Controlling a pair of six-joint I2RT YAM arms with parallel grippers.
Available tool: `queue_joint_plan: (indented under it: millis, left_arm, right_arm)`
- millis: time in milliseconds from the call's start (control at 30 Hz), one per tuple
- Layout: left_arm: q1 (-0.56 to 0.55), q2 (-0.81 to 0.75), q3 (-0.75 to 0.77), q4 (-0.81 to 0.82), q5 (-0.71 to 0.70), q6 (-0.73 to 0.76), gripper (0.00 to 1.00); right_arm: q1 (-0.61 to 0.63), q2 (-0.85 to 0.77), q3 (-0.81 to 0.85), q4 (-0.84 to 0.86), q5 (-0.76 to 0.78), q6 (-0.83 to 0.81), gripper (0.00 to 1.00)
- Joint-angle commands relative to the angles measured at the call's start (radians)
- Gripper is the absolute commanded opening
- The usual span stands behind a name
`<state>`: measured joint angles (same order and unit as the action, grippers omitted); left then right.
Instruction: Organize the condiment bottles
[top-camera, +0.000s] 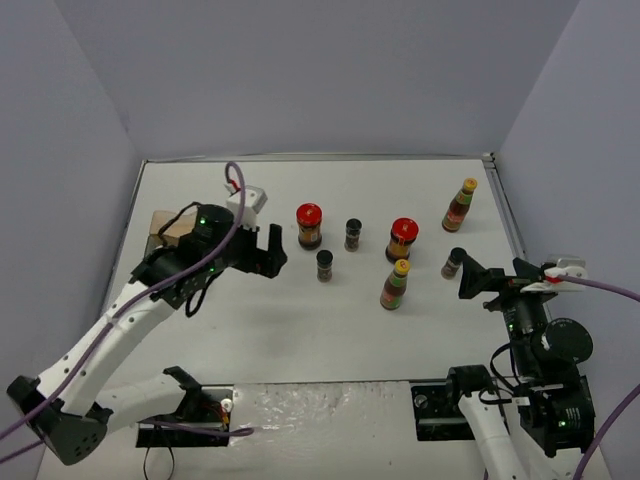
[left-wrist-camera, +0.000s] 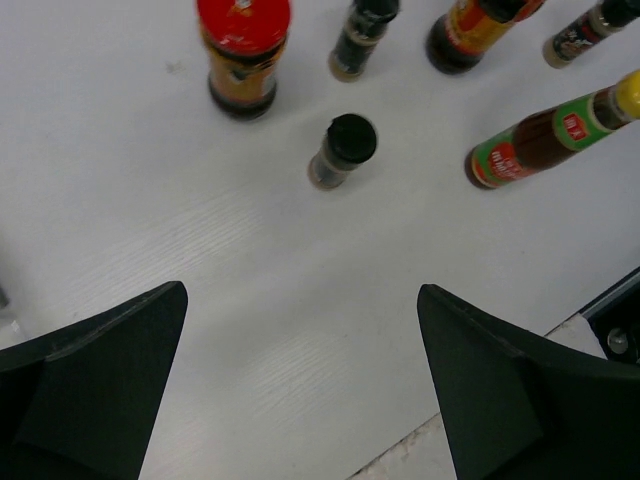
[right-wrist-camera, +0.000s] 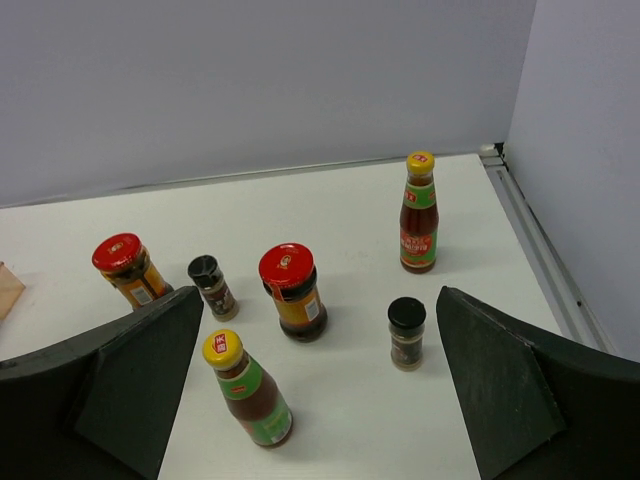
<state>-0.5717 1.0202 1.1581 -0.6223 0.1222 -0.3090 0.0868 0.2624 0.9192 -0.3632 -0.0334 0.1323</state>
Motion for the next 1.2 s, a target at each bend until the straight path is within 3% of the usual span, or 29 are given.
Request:
queue_joint_plan:
  millis: [0,167,300,733,1167]
  left_arm:
    - [-0.216,0.156,0.085,0.32,-0.071,-0.035,0.97]
    - [-0.427,0.317,0.111,0.493,-0.069,0.044,0.97]
    - [-0.501,0.405,0.132,0.568,-0.063,0.096,0.97]
    - [-0.51,0.617,0.149,0.847,-0.043,0.093,0.97]
    - [-0.511,0.757,0.209,0.925,-0.016,0.091,0.82]
  right_arm:
    - [0.007,0.105,0.04,0.061,0.006,0.029,1.0]
    - [0.007,0.155,0.066,0.036,0.003,0.024,1.0]
    - [0.007,0.164,0.08,0.033,-0.016,0.021,1.0]
    - [0.007,0.143,0.099,0.023,-0.028,0.021,1.0]
    - [0.007,0.125,0.112,0.001,-0.029,0.02,1.0]
